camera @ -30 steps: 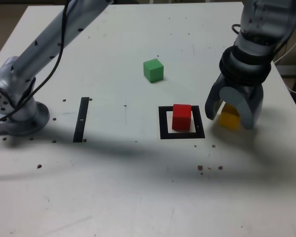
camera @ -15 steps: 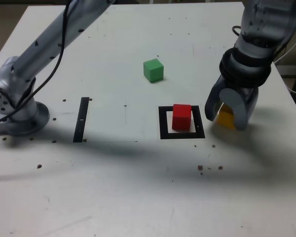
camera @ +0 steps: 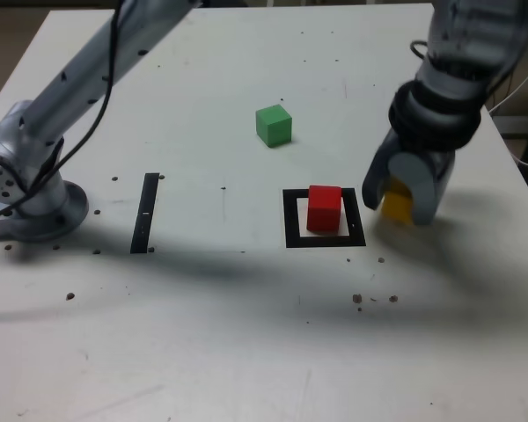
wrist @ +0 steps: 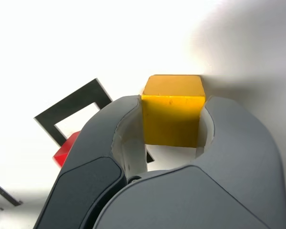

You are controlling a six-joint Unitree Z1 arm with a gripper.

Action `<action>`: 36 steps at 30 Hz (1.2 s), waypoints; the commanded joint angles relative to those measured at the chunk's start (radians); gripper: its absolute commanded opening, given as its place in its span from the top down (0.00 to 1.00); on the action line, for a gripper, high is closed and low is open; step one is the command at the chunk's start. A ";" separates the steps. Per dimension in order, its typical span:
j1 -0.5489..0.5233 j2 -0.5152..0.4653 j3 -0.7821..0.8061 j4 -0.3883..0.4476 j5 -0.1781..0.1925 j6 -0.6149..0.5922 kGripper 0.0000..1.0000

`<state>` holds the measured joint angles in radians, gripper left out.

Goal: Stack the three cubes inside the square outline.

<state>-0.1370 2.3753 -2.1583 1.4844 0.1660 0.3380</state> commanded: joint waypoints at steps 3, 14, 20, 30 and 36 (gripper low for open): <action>-0.001 -0.083 0.025 0.025 0.007 -0.042 0.69; -0.003 -0.196 0.163 0.026 -0.029 -0.135 0.69; -0.010 -0.254 0.239 0.019 -0.038 -0.191 0.69; -0.024 -0.292 0.313 -0.012 -0.090 -0.276 0.69; -0.027 -0.295 0.367 -0.071 -0.116 -0.325 0.69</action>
<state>-0.1624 2.0863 -1.8040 1.4298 0.0546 0.0225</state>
